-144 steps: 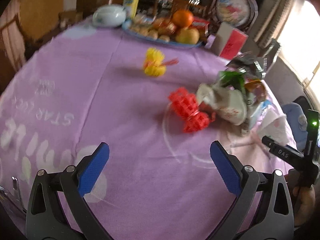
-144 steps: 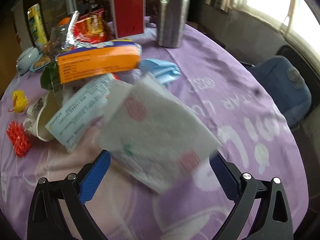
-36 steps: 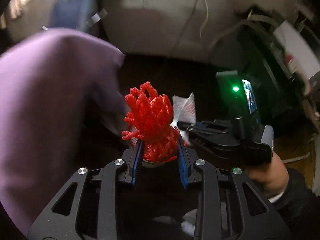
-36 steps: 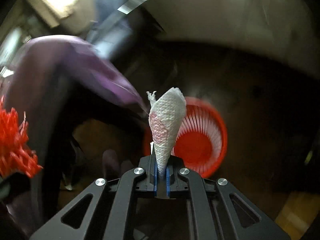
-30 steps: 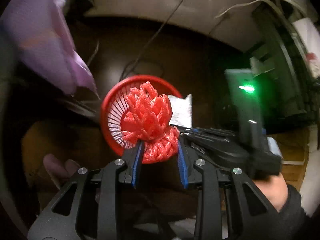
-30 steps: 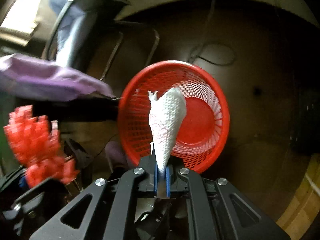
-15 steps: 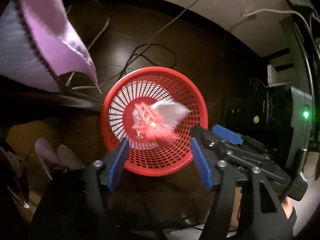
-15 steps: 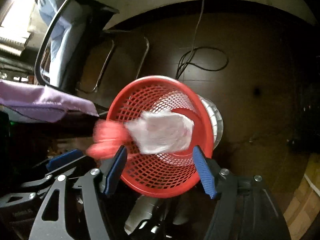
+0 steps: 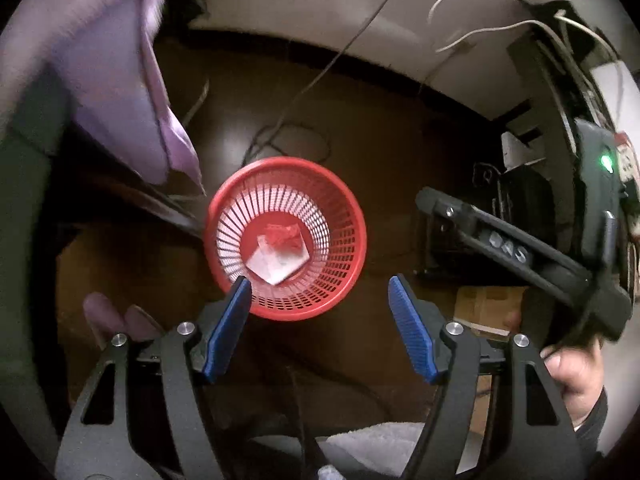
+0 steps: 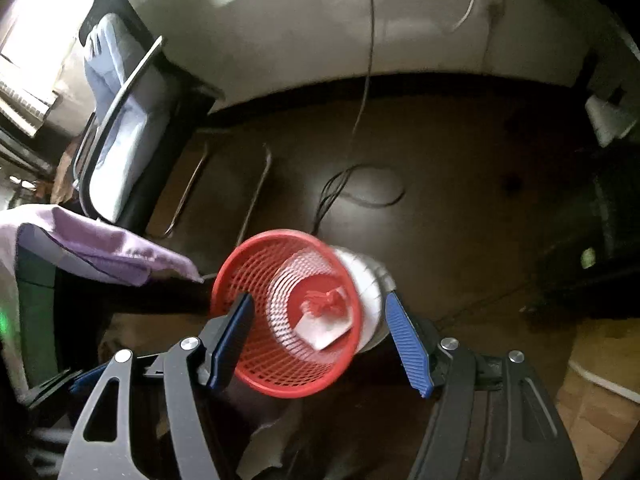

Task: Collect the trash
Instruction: 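Carry both items to the red wastebasket and open both tools to drop them, then swing both tools back over the table toward the remaining trash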

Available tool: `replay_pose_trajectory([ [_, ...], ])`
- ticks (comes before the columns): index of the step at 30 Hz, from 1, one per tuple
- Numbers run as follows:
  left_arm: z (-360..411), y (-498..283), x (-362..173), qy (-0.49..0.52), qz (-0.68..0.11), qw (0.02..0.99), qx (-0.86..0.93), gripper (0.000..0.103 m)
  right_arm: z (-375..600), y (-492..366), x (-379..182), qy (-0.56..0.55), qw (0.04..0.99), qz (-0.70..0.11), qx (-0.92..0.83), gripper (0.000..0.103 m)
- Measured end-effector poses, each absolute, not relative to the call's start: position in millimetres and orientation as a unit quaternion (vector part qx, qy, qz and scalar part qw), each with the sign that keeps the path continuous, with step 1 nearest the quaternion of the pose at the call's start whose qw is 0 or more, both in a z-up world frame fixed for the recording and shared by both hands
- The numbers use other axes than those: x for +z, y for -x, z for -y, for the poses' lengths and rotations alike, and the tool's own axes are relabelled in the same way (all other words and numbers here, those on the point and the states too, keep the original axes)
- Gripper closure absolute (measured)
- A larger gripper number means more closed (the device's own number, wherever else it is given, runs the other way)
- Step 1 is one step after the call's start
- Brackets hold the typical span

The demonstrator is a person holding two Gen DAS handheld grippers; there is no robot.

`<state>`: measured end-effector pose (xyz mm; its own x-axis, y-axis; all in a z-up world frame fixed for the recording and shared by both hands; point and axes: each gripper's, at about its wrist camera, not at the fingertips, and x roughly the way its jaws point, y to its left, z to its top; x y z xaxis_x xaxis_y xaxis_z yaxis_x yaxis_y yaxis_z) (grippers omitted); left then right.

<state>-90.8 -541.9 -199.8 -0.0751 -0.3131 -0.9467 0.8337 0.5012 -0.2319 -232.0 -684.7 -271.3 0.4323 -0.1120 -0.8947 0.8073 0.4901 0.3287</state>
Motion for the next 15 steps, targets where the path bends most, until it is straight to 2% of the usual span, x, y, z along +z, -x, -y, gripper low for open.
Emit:
replay_pose_trajectory([
  [6, 504.1, 115.6, -114.8, -0.213, -0.501, 0.699, -0.463, 0.032, 666.6, 241.0, -213.3, -0.358, 0.777, -0.400, -0.330, 0.036],
  [15, 377.9, 115.0, 6.4, -0.137, -0.405, 0.786, -0.447, 0.017, 589.9, 204.8, -120.1, -0.289, 0.852, -0.355, -0.254, 0.029],
])
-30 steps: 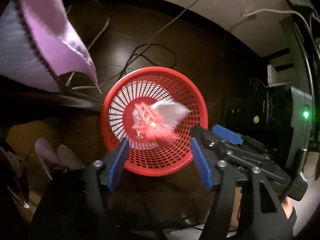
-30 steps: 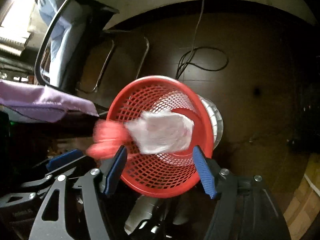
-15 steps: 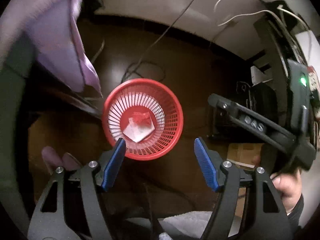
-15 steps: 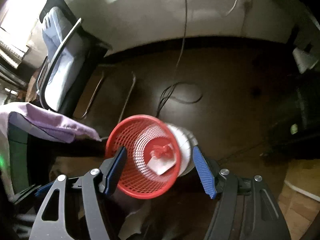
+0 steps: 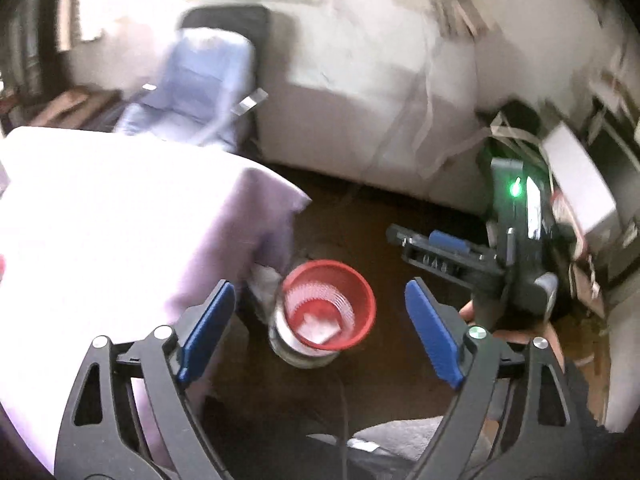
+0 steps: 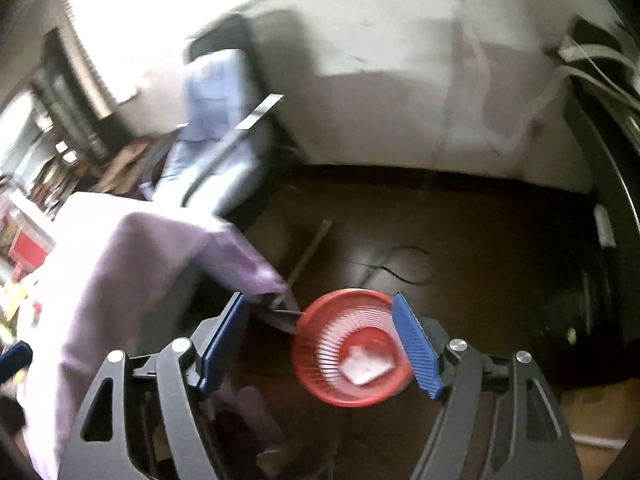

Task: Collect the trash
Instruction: 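Swing both tools back over the table toward the remaining trash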

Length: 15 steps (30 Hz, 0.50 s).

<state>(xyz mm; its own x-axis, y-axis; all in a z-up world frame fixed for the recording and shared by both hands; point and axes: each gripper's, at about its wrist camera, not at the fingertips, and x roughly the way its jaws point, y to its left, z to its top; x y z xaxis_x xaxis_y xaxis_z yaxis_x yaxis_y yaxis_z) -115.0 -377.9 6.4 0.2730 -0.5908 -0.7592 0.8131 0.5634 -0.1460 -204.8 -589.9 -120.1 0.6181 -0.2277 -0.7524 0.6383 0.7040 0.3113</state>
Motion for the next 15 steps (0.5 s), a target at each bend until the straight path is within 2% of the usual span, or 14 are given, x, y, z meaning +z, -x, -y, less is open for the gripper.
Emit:
replay_pose_trajectory([
  [15, 174.4, 45.4, 76.9, -0.068, -0.363, 0.885, -0.284, 0.016, 393.7, 96.8, -11.9, -0.152, 0.925, -0.346, -0.044, 0.020],
])
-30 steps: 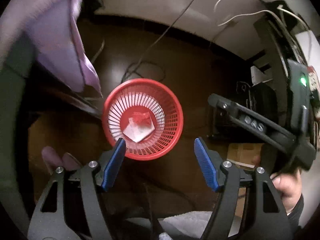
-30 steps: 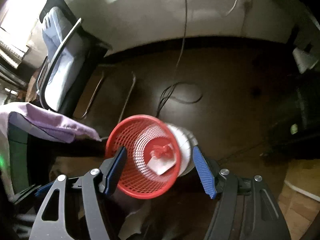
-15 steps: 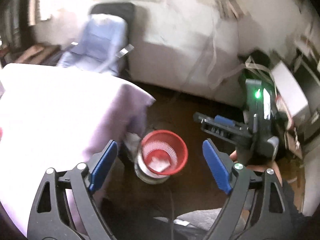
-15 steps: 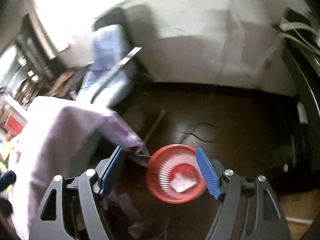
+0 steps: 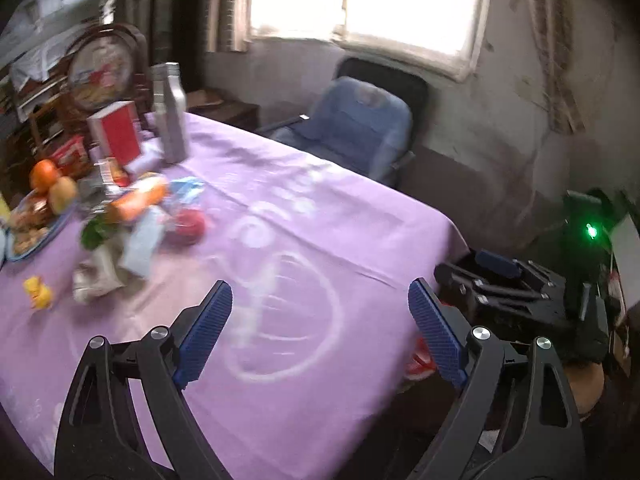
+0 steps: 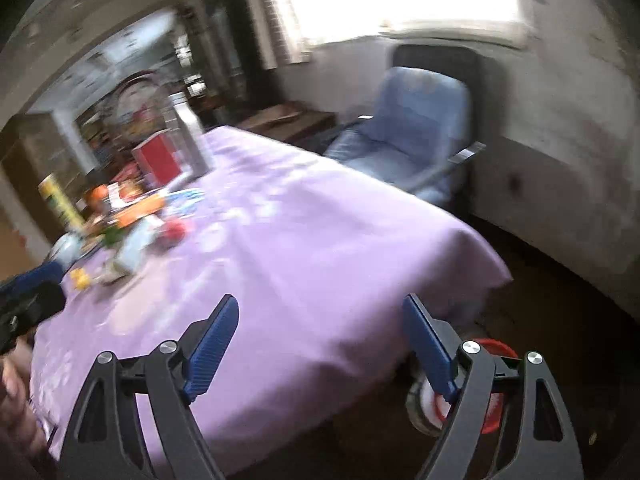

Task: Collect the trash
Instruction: 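Swing both tools back over the table toward the remaining trash, then grasp the clear red-filled cup with the right tool while the left tool grasps the yellow mesh net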

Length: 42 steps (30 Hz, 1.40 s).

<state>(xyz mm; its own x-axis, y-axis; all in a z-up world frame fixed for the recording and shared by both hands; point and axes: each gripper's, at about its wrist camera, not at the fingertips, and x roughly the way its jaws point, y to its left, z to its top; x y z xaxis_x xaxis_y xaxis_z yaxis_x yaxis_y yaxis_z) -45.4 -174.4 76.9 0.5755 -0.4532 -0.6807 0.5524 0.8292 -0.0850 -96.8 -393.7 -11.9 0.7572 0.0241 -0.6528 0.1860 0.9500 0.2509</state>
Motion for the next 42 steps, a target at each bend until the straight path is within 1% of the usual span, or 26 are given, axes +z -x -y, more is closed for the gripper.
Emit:
replay_pose_trajectory([
  [8, 96.5, -3.8, 109.2, -0.017, -0.347, 0.915, -0.203, 0.009, 317.0, 50.4, 51.8, -0.124, 0.935, -0.331, 0.041, 0.019],
  [11, 73.5, -27.9, 103.5, -0.003, -0.352, 0.921, -0.166, 0.008, 285.5, 28.1, 71.4, -0.100, 0.937, -0.329, 0.063, 0.018],
  [13, 58.7, -44.6, 91.3, 0.013, -0.363, 0.919, -0.155, 0.008, 272.8, 12.6, 73.8, -0.090, 0.936, -0.331, 0.072, 0.018],
  [17, 37.6, -71.0, 56.2, 0.032, -0.381, 0.916, -0.124, 0.008, 238.2, -13.7, 65.0, -0.073, 0.930, -0.348, 0.094, 0.018],
  [19, 26.2, -86.6, 39.0, 0.041, -0.412, 0.905, -0.093, 0.008, 228.3, -24.9, 55.4, -0.069, 0.927, -0.355, 0.099, 0.018],
  [21, 13.2, -90.2, 34.3, 0.063, -0.412, 0.904, -0.094, 0.008, 218.1, -38.9, 44.4, -0.076, 0.921, -0.367, 0.105, 0.018],
  [27, -10.3, -103.7, 18.7, 0.080, -0.431, 0.895, -0.084, 0.008, 200.0, -72.3, 18.5, -0.101, 0.906, -0.396, 0.107, 0.018],
  [30, -29.4, -111.9, 10.0, 0.112, -0.437, 0.889, -0.077, 0.008, 194.8, -88.5, 9.2, -0.102, 0.900, -0.411, 0.103, 0.018],
  [34, -39.6, -120.1, -2.3, 0.126, -0.448, 0.884, -0.054, 0.008, 188.1, -110.1, -1.6, -0.080, 0.896, -0.429, 0.086, 0.018],
  [38, -43.3, -122.6, -3.7, 0.137, -0.450, 0.881, -0.054, 0.008, 180.3, -129.3, -12.9, -0.063, 0.890, -0.443, 0.085, 0.018],
  [42, -55.3, -125.1, -4.7, 0.150, -0.453, 0.878, -0.041, 0.008, 174.6, -151.0, -25.6, -0.043, 0.890, -0.450, 0.059, 0.021],
])
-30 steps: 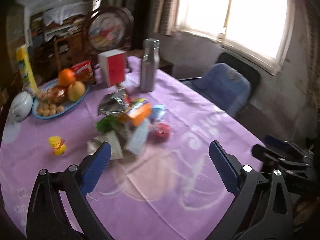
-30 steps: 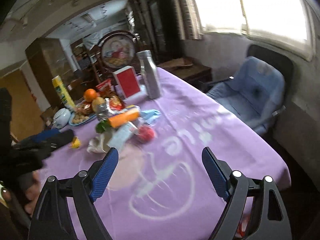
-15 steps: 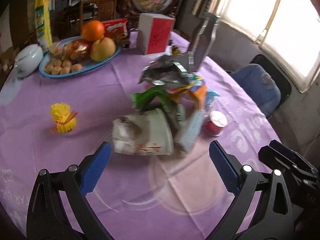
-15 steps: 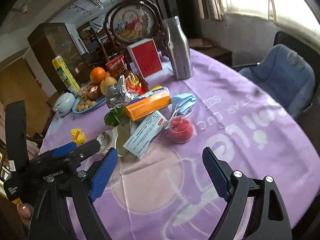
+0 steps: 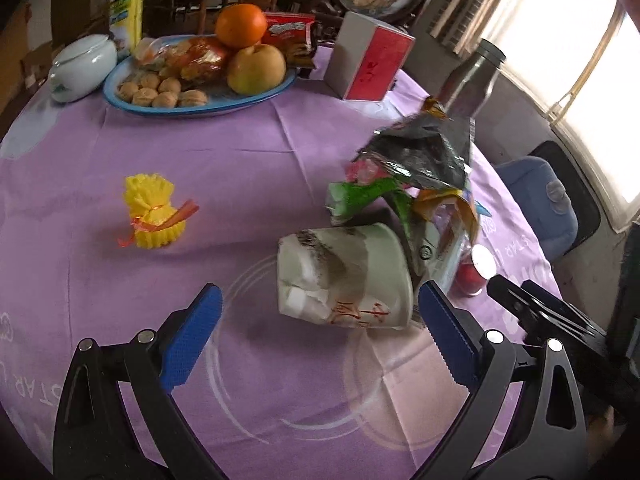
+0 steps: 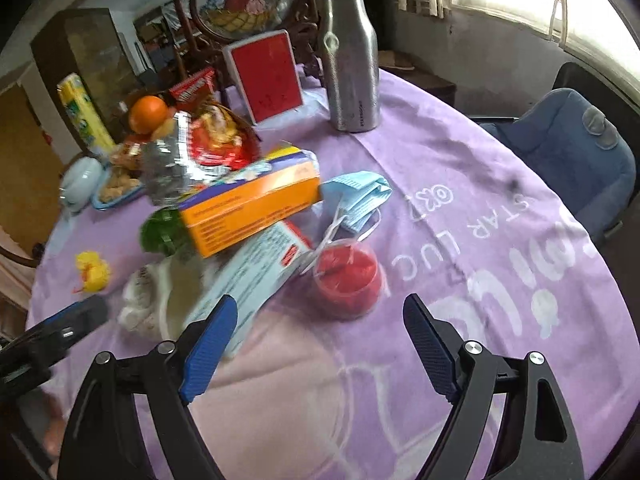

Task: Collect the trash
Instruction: 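Grasp the clear red-filled cup with the right tool while the left tool grasps the yellow mesh net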

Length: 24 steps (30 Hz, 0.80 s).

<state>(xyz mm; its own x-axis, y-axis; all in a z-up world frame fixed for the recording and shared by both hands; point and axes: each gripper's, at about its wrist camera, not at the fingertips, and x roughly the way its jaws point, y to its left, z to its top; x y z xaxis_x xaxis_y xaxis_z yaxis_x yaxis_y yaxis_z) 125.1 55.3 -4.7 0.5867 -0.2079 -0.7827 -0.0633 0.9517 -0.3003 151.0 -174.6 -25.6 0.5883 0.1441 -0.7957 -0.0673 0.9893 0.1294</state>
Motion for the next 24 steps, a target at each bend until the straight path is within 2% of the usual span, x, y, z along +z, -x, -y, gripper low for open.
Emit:
replay_pose_trajectory([
  [6, -65.8, -129.2, -11.7, 0.154, -0.465, 0.872, -0.013, 0.008, 174.8, -181.7, -49.8, -0.027, 0.880, -0.473, 0.033, 0.025],
  [14, -79.6, -135.6, -16.9, 0.185, -0.474, 0.861, -0.013, 0.008, 167.9, -199.5, -68.4, -0.008, 0.875, -0.483, 0.019, 0.045],
  [19, -103.0, -134.9, -16.5, 0.222, -0.469, 0.855, 0.002, 0.008, 173.9, -185.3, -60.1, -0.018, 0.884, -0.467, 0.019, 0.045],
  [24, -106.9, -129.0, -9.5, 0.214, -0.449, 0.867, 0.036, 0.008, 190.0, -154.7, -51.1, -0.042, 0.890, -0.453, 0.038, 0.045],
])
